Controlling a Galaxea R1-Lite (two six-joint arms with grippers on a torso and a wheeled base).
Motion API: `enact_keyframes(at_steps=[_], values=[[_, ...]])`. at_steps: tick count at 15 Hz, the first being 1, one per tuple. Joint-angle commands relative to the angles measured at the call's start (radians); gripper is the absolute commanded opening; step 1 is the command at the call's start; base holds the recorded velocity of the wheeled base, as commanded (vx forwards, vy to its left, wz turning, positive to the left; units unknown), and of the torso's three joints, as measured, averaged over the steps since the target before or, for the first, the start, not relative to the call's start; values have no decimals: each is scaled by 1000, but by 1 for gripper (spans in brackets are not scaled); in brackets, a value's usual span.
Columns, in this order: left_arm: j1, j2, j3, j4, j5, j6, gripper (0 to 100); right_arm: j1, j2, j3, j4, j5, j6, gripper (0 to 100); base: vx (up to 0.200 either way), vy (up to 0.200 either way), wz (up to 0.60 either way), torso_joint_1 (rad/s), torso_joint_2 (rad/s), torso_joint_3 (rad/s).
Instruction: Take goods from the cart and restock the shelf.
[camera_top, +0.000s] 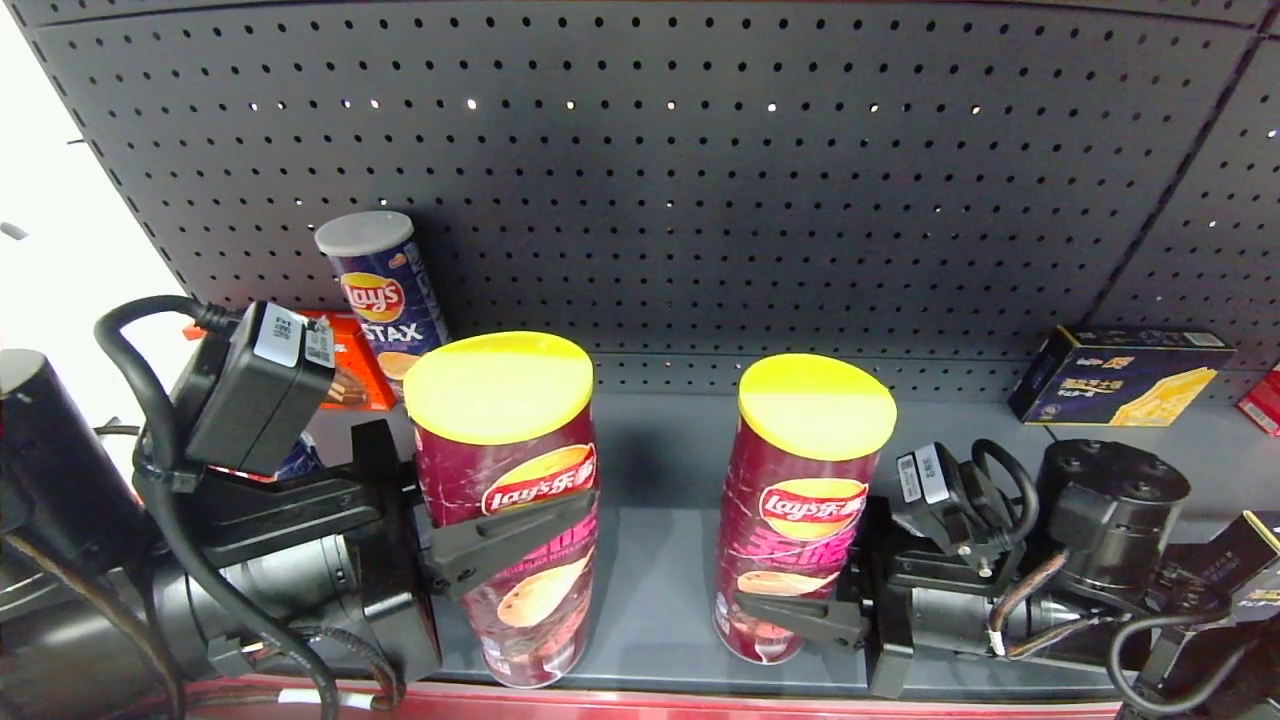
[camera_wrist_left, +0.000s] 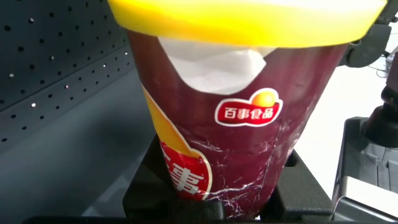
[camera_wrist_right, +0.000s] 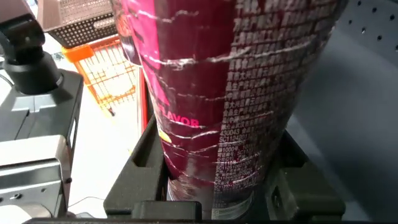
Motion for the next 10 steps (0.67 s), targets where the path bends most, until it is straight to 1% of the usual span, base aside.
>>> enact_keyframes(at_steps=[1, 4, 8, 9, 10], values=[[1, -2, 3, 0, 0, 0, 0, -3, 19, 5, -1, 3, -1, 0, 0, 0, 0, 0, 0, 0], [1, -5, 4, 0, -2, 0, 0, -32, 11, 12, -4, 36, -5, 0, 0, 0, 0, 0, 0, 0], [1, -5, 4, 0, -2, 0, 0, -39, 17, 12, -4, 36, -8, 0, 0, 0, 0, 0, 0, 0], [1, -6, 4, 0, 0, 0, 0, -39, 17, 12, -4, 34, -10, 100, 0, 0, 0, 0, 0, 0], [1, -6, 4, 0, 0, 0, 0, -39, 17, 12, -4, 34, -10, 100, 0, 0, 0, 0, 0, 0]])
